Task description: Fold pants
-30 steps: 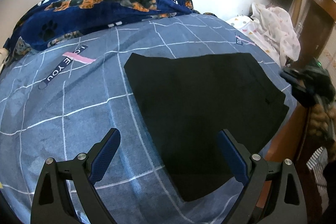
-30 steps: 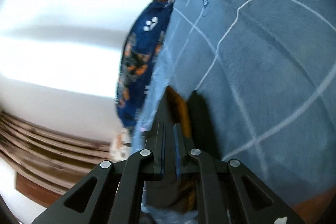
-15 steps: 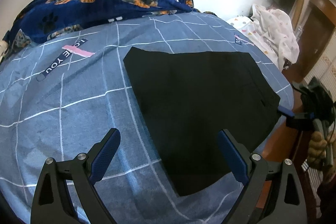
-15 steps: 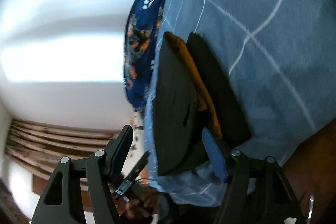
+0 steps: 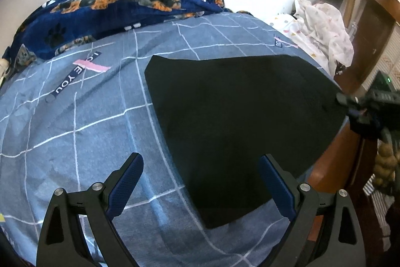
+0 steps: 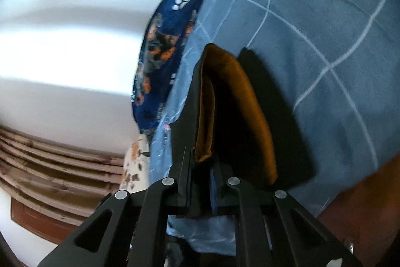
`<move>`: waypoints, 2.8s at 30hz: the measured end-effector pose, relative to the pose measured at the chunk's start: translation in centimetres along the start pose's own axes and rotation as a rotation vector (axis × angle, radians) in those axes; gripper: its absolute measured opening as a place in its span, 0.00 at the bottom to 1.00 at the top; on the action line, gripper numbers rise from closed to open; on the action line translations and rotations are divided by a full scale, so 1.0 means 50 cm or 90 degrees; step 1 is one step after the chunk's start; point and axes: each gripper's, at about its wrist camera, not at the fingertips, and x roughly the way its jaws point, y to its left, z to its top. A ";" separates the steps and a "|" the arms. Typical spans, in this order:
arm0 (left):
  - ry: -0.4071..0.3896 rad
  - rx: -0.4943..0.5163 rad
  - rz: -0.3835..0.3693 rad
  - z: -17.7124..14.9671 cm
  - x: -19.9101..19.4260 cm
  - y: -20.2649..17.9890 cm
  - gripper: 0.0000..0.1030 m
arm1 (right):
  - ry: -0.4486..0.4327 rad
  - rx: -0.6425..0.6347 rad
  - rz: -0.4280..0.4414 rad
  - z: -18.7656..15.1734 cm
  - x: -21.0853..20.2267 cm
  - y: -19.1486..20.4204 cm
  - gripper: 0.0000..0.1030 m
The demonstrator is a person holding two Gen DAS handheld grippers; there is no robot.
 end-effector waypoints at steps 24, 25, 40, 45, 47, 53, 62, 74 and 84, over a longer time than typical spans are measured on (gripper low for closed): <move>0.033 -0.003 -0.002 -0.019 0.025 -0.001 0.92 | 0.013 0.169 -0.021 -0.043 -0.002 -0.099 0.19; 0.036 -0.003 -0.002 -0.020 0.026 -0.001 0.92 | 0.011 0.158 -0.028 -0.041 -0.004 -0.092 0.19; 0.047 -0.031 -0.003 -0.026 0.022 0.018 0.92 | -0.021 0.062 -0.052 0.001 -0.076 -0.023 0.64; 0.049 -0.042 -0.003 -0.027 0.018 0.024 0.92 | 0.003 0.066 -0.049 0.010 -0.044 -0.047 0.64; 0.048 -0.044 -0.003 -0.027 0.017 0.026 0.92 | 0.007 0.069 -0.056 0.017 -0.033 -0.056 0.64; 0.055 -0.057 -0.003 -0.031 0.021 0.031 0.92 | 0.070 0.060 -0.017 0.022 0.017 -0.044 0.65; 0.048 -0.060 0.003 -0.027 0.019 0.033 0.92 | 0.119 0.009 -0.069 0.038 0.091 -0.021 0.19; 0.037 -0.043 0.008 0.007 0.032 0.025 0.92 | 0.036 0.068 -0.020 0.058 0.034 -0.071 0.18; 0.029 -0.055 0.010 0.015 0.048 0.033 0.92 | 0.051 0.089 -0.024 0.045 0.037 -0.093 0.18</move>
